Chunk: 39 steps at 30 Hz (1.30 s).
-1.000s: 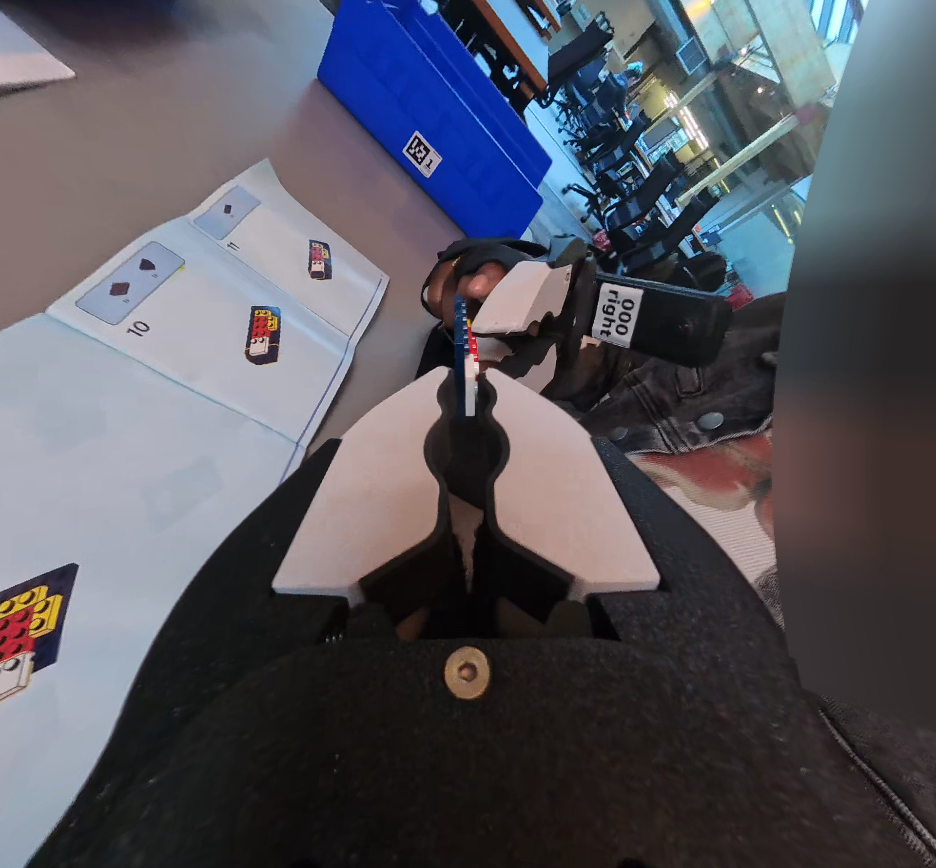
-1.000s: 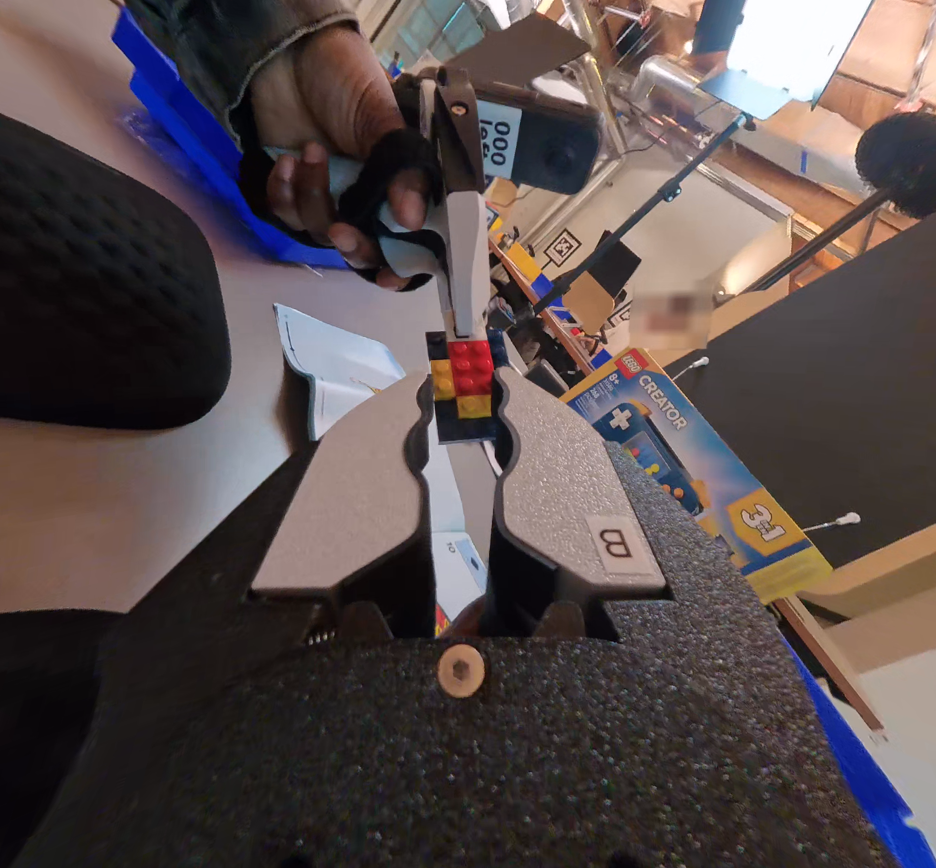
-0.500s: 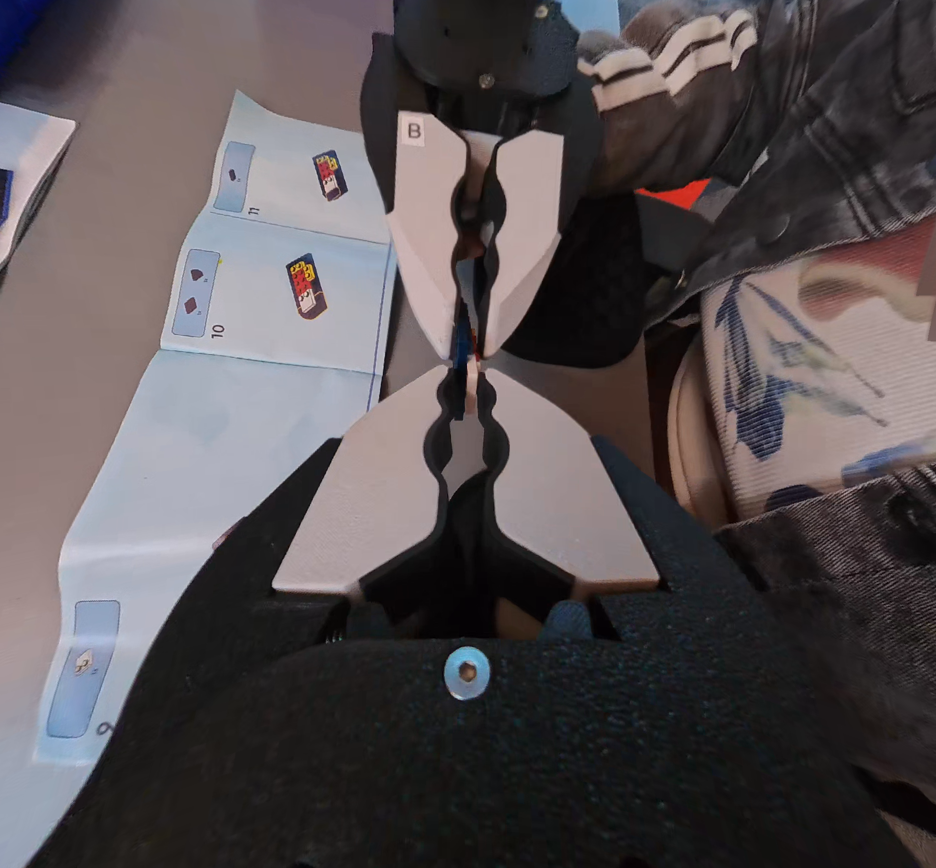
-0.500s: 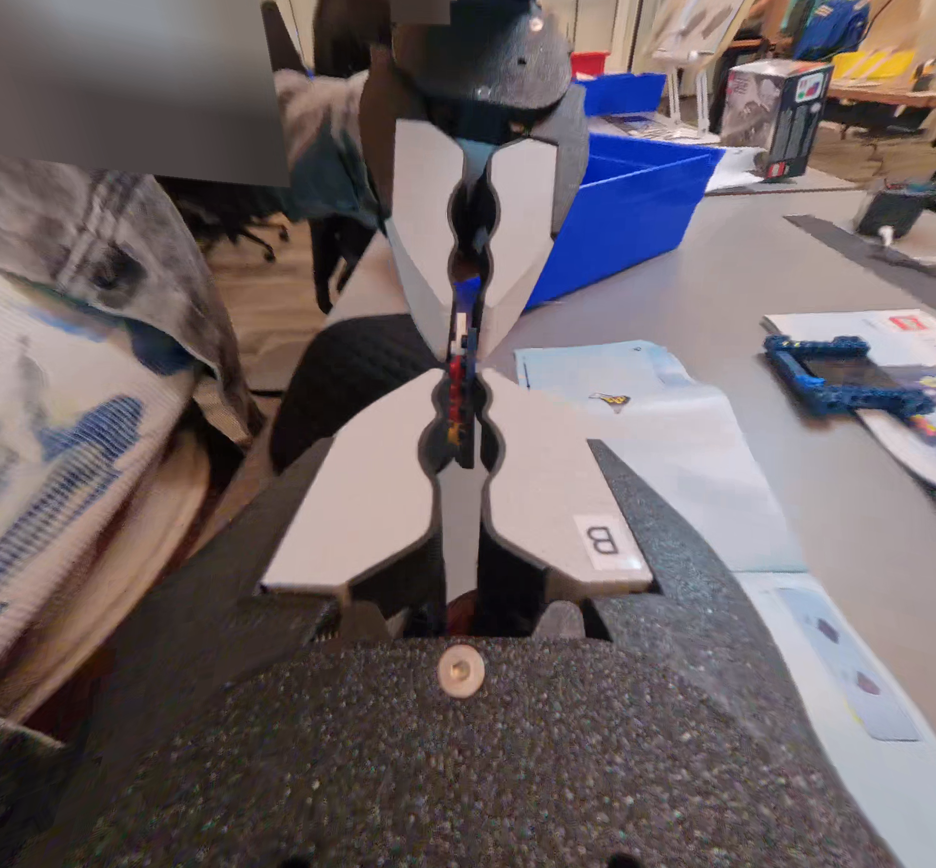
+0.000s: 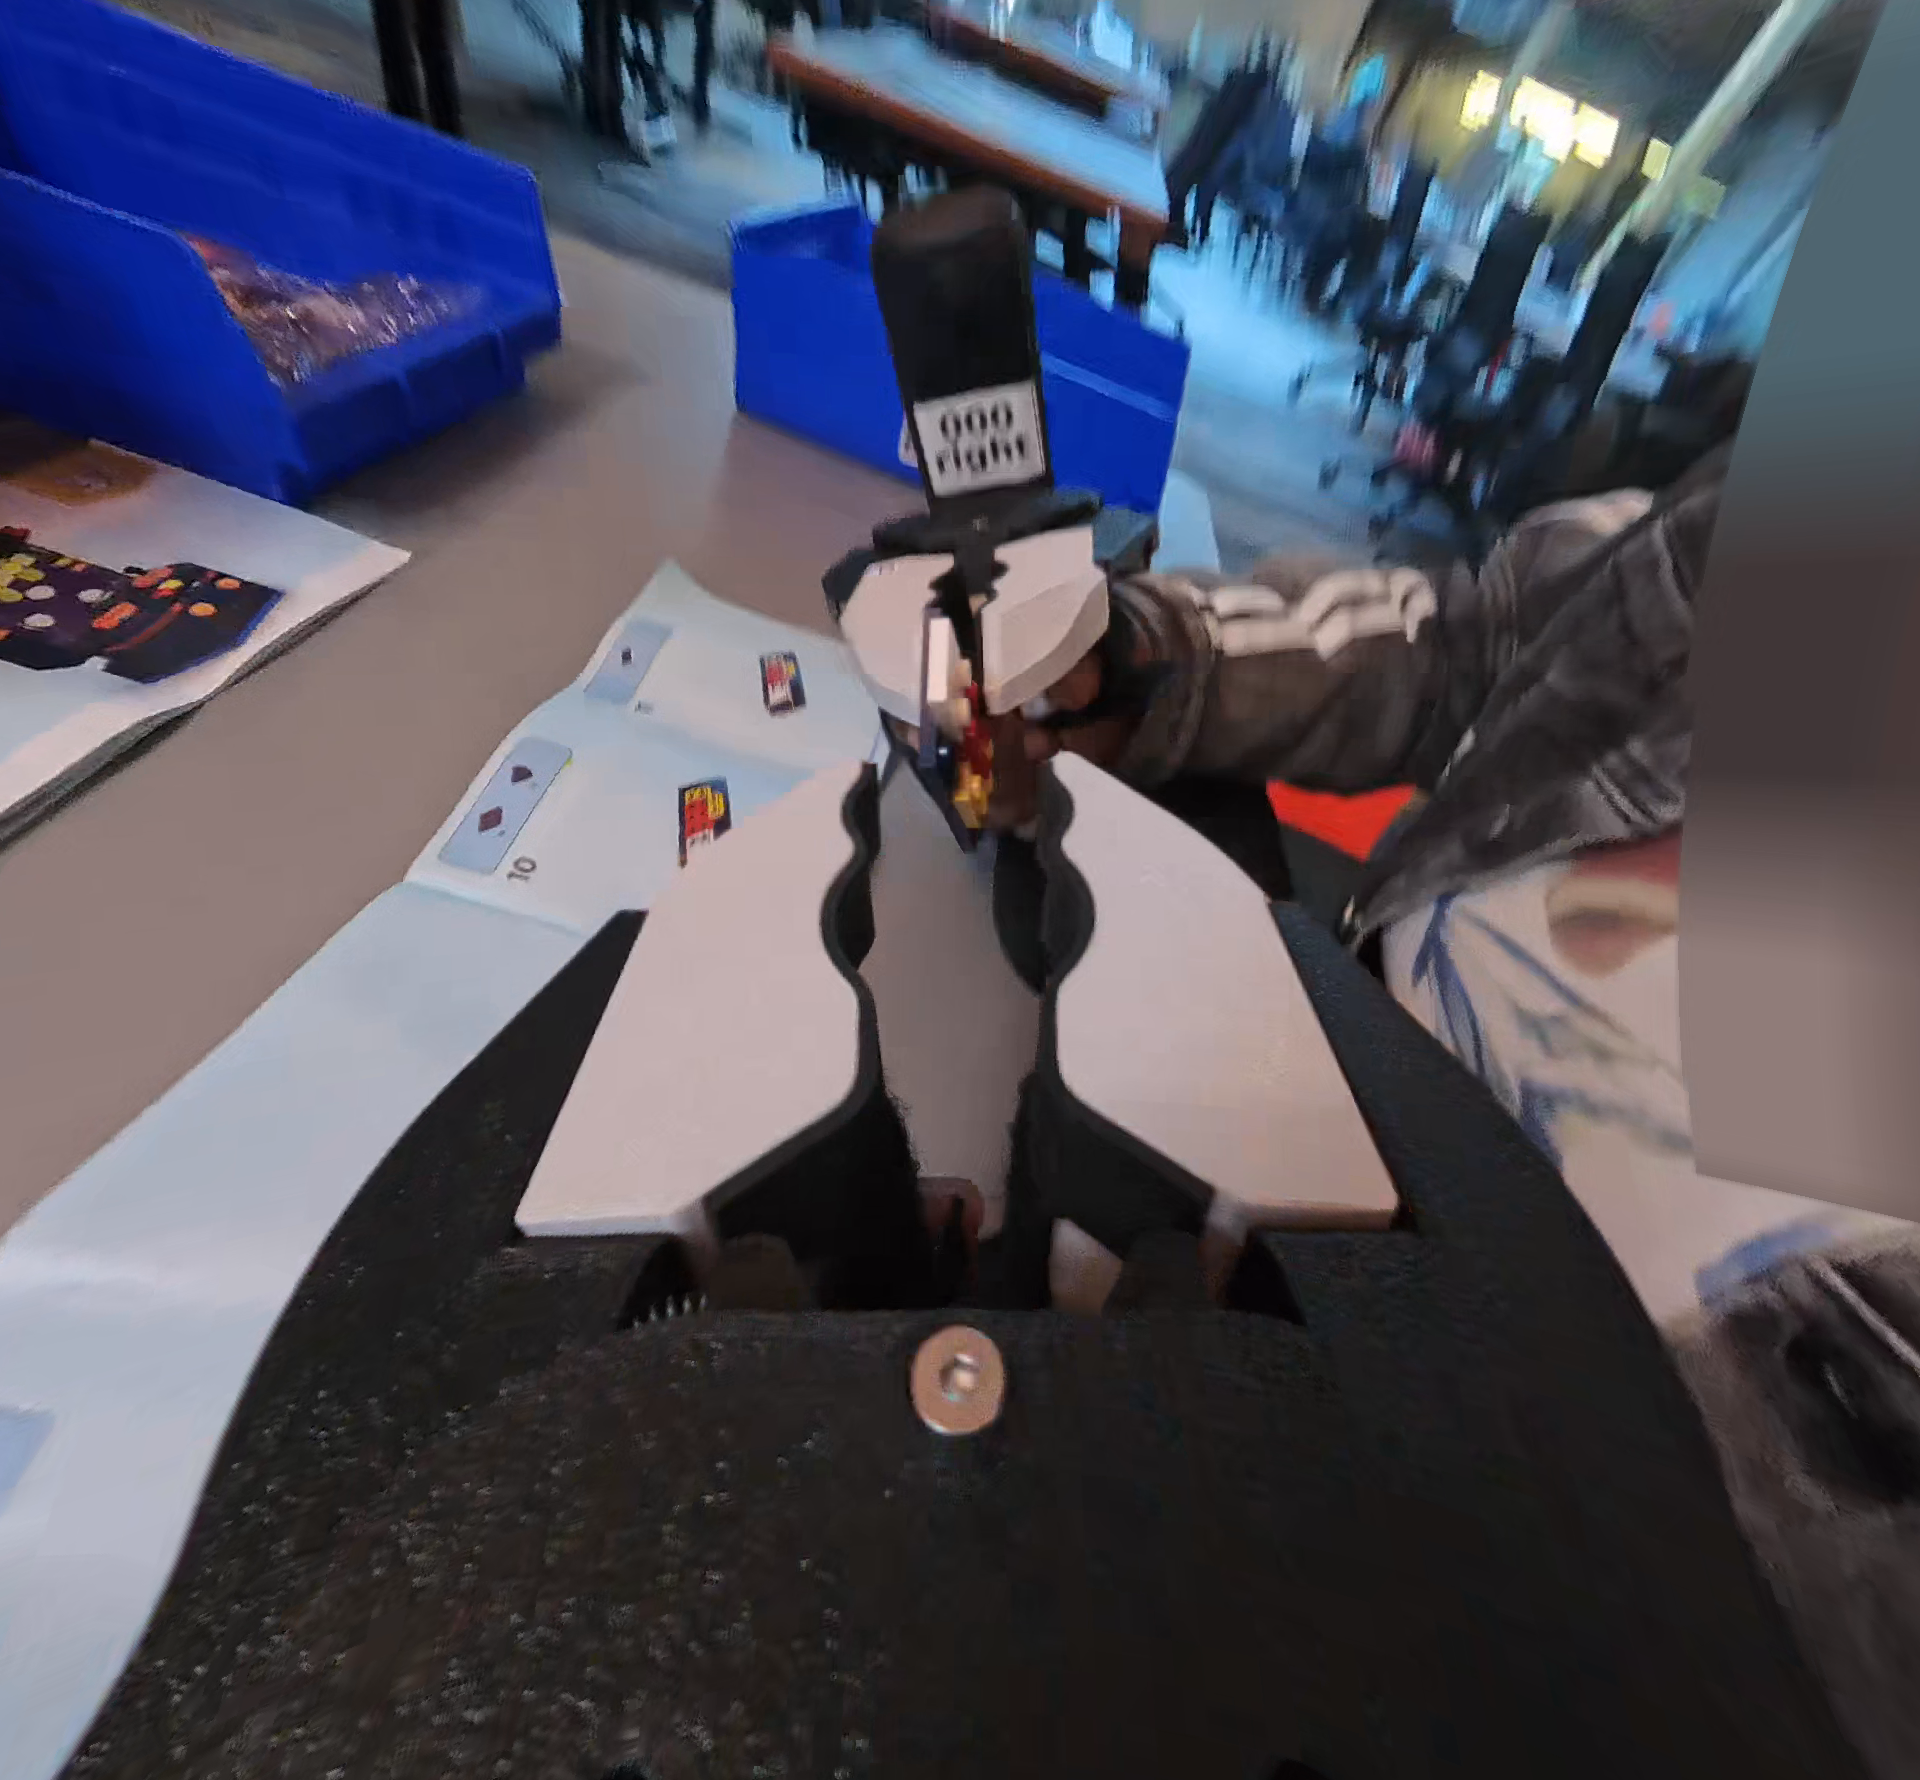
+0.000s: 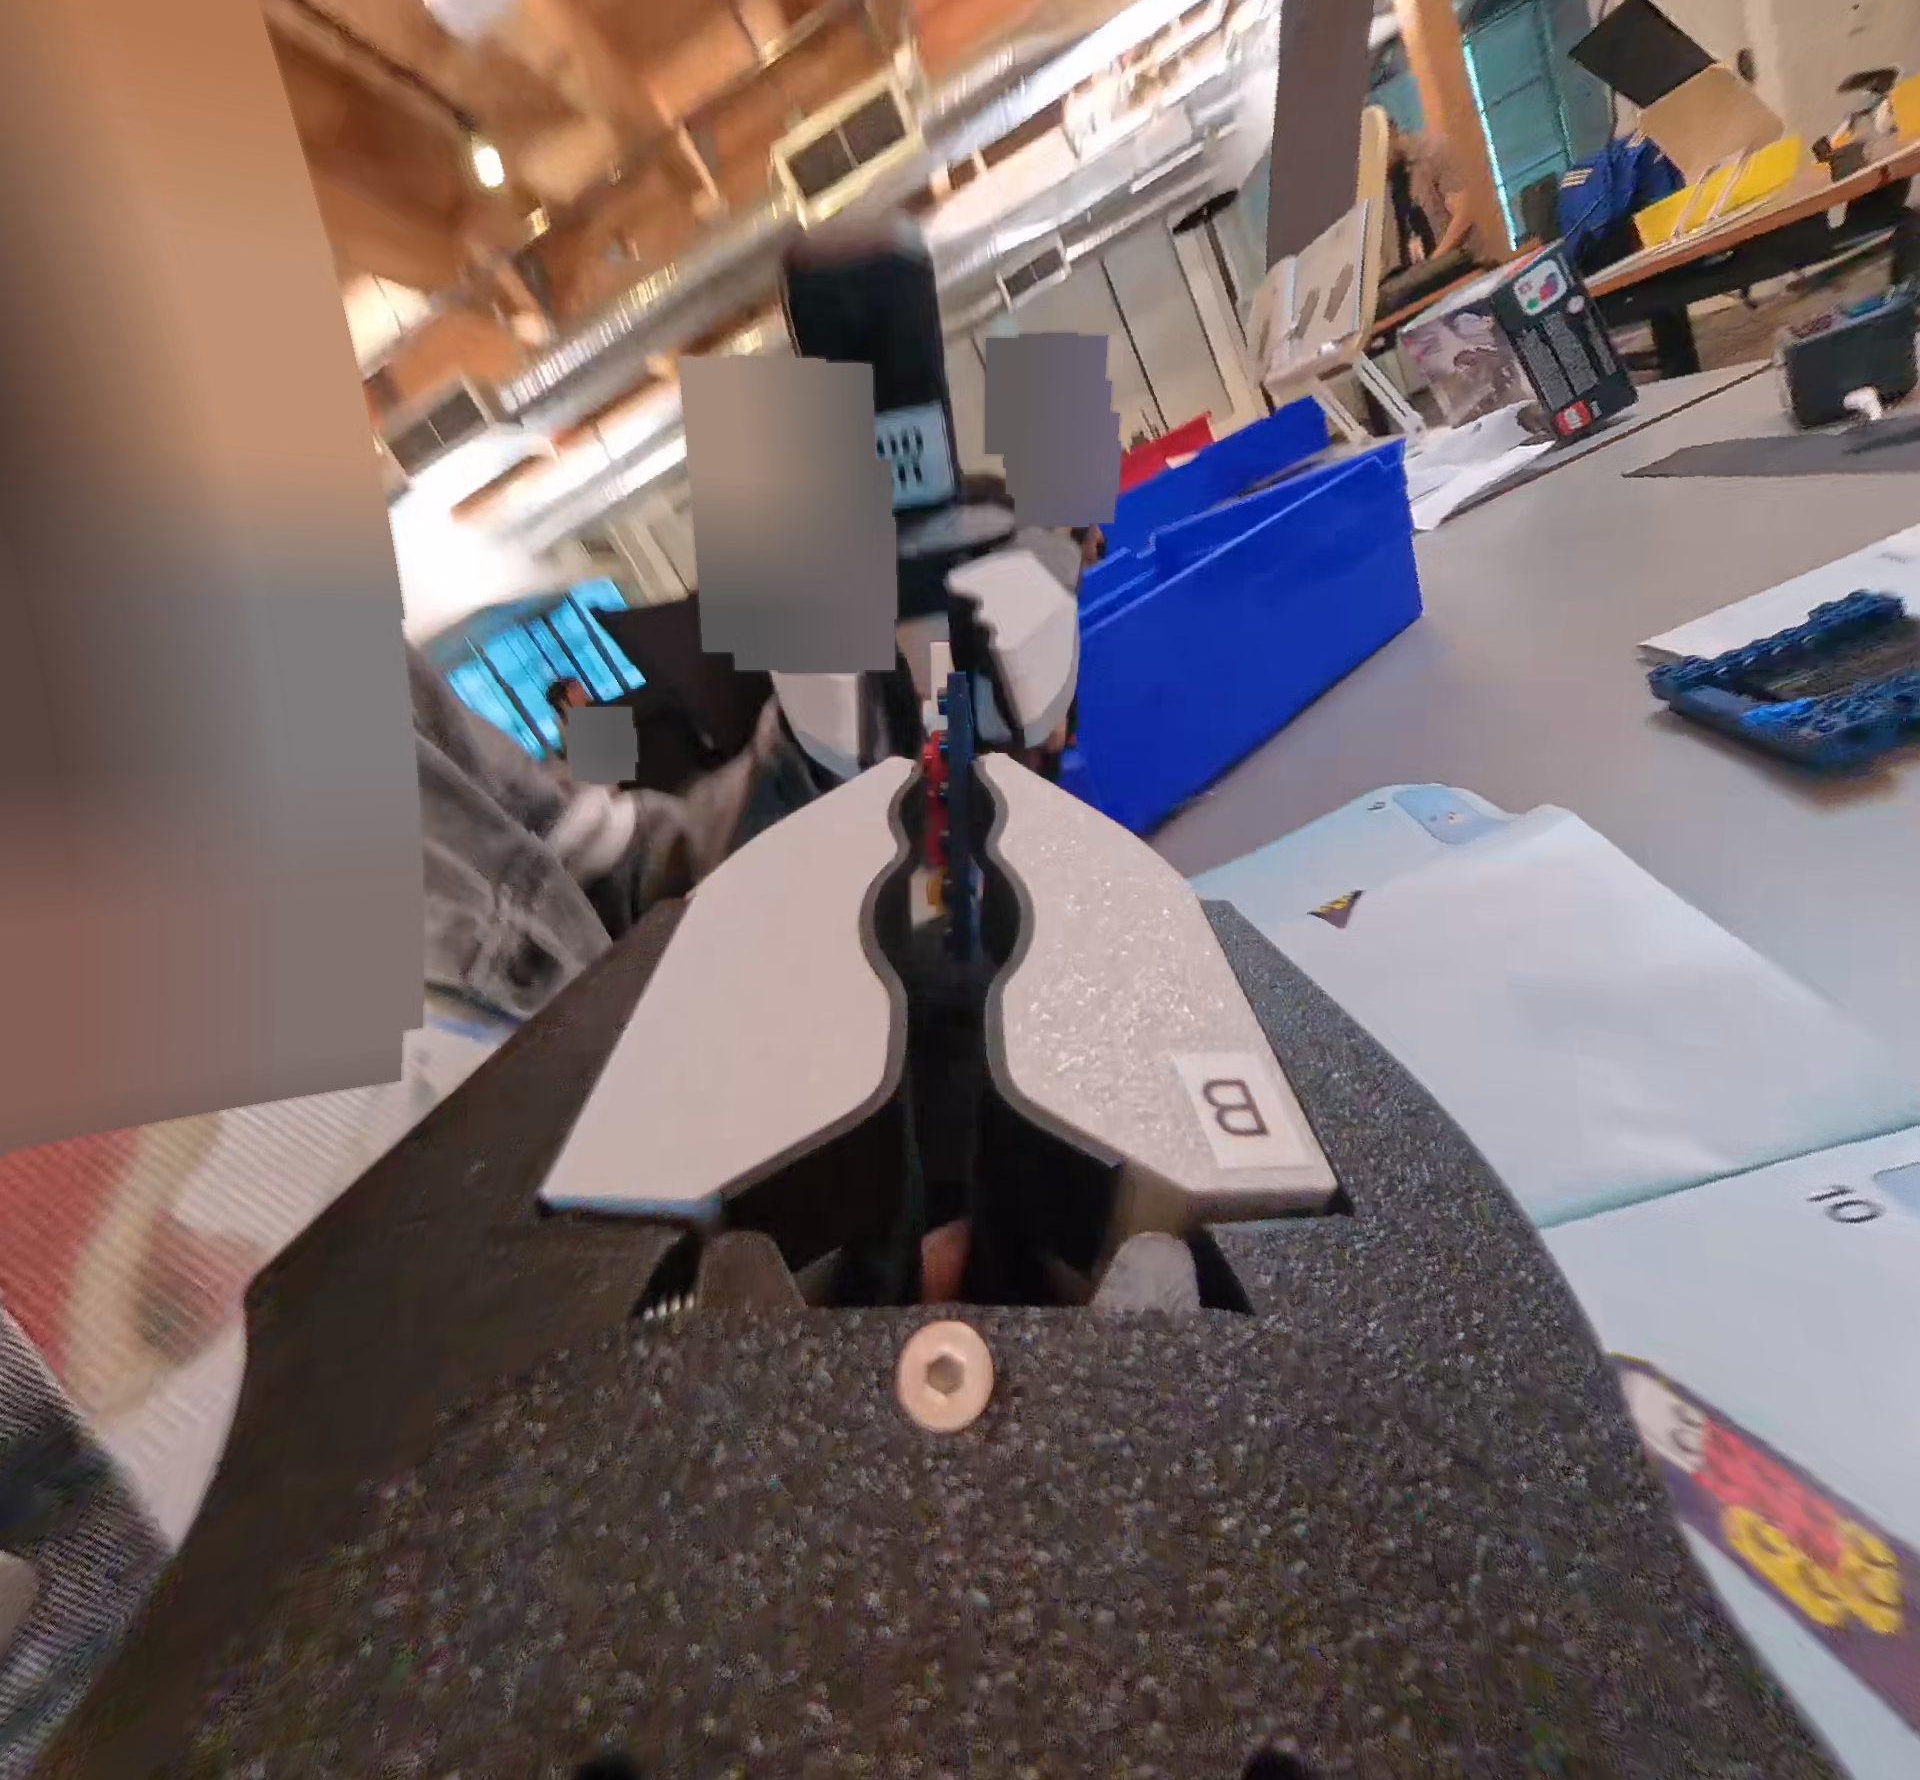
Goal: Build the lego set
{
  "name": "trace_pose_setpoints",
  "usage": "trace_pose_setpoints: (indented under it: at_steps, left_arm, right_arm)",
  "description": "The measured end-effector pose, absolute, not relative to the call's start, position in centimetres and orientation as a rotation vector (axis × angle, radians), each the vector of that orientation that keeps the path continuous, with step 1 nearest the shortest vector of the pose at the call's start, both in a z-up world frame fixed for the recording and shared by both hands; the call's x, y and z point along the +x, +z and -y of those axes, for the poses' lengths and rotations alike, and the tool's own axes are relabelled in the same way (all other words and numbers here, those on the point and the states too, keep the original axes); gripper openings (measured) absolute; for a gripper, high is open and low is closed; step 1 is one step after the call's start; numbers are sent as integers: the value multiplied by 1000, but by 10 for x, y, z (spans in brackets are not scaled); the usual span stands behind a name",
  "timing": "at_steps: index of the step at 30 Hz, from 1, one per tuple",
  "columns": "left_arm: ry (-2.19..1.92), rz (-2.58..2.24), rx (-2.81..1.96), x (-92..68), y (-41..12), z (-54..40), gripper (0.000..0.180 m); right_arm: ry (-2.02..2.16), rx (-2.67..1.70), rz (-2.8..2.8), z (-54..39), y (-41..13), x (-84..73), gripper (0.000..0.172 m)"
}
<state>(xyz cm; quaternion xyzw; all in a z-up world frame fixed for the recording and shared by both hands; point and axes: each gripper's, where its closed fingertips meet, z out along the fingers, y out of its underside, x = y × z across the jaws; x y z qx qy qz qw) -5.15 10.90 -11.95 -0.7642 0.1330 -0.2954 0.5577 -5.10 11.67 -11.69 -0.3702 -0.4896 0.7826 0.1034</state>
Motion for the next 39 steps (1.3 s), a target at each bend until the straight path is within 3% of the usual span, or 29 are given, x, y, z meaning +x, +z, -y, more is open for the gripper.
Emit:
trace_pose_setpoints:
  at_steps: [5,9,11,16,27,29,32,39]
  left_arm:
    - [-829,-95,-1576,-57,-114,-119,8]
    - [-936,-47,-1549,-59,-120,-114,7]
    - [-976,-39,-1559,-59,-127,-113,7]
    - [-1005,-39,-1559,-56,-132,-112,7]
    - [-1016,-42,-1479,-59,-129,-109,8]
    - [-952,34,-1376,-77,-118,-109,7]
    - [-883,225,-1285,-110,-119,-110,7]
    - [-949,192,-1252,-93,-116,-115,7]
  right_arm:
    - [2421,-1201,1336,-114,-119,-59,7]
    - [2334,-1194,1423,-109,-125,-62,8]
    - [2338,-1187,1423,-110,-123,-64,19]
    - [2277,-1163,1497,-107,-130,-65,7]
    - [2215,-1061,1489,-106,-127,-66,8]
    - [2120,-1074,1532,-108,-132,-68,45]
    - [2023,-1107,1573,-106,-142,-71,43]
    - [2402,-1224,1364,-104,-131,-77,28]
